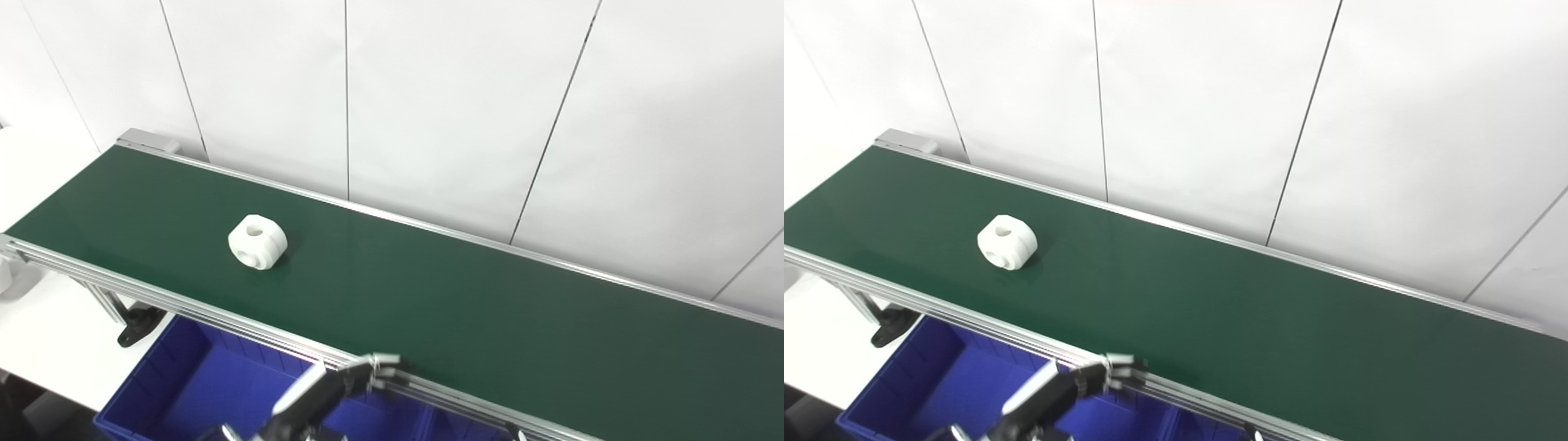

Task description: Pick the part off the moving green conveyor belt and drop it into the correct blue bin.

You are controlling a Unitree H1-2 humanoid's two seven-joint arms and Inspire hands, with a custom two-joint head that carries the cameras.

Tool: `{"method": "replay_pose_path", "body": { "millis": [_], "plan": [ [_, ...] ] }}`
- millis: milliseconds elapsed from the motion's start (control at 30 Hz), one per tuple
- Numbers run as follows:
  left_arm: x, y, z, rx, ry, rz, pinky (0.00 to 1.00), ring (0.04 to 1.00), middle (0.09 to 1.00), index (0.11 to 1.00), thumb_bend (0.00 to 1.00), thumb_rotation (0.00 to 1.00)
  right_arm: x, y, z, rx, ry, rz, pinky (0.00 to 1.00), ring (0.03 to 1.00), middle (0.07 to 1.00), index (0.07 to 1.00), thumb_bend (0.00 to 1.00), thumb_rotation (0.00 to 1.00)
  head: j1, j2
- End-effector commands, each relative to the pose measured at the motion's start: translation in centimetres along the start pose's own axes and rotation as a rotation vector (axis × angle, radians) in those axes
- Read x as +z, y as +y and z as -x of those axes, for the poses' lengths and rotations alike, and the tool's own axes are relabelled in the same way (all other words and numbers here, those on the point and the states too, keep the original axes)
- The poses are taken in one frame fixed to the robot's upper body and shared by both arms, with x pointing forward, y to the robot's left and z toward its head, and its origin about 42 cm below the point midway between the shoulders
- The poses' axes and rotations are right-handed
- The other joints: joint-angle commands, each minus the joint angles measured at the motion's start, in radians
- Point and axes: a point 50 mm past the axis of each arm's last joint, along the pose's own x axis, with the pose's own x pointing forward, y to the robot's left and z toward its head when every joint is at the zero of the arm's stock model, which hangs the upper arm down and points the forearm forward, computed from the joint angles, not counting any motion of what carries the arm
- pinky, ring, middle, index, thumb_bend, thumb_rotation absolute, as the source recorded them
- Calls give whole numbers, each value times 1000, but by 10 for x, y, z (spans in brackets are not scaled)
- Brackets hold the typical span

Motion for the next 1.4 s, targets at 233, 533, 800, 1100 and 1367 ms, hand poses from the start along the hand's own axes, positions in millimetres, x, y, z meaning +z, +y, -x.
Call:
{"method": "replay_pose_path", "body": {
  "millis": [233,533,800,1100,1367],
  "plan": [
    [60,72,-51,-4,-154,-192,728,823,884,845,851,150,21,0,-13,-49,-104,-37,753,864,893,962,839,455,-154,45],
    [71,131,-107,-9,-197,-433,723,835,889,860,752,176,27,3,-18,-66,-118,-29,732,840,894,953,865,457,-206,75],
    [71,176,-143,-21,-71,-652,834,897,903,854,760,77,28,1,-18,-83,-134,-14,750,841,887,957,866,467,-167,98],
    [48,206,-155,-65,149,-793,810,922,939,876,832,83,29,-3,-16,-94,-150,-2,798,856,873,953,851,485,-132,117],
    [33,205,-153,-146,249,-869,868,937,947,875,906,101,28,-6,-16,-98,-164,4,840,872,874,971,835,493,-108,121]
  ]
}}
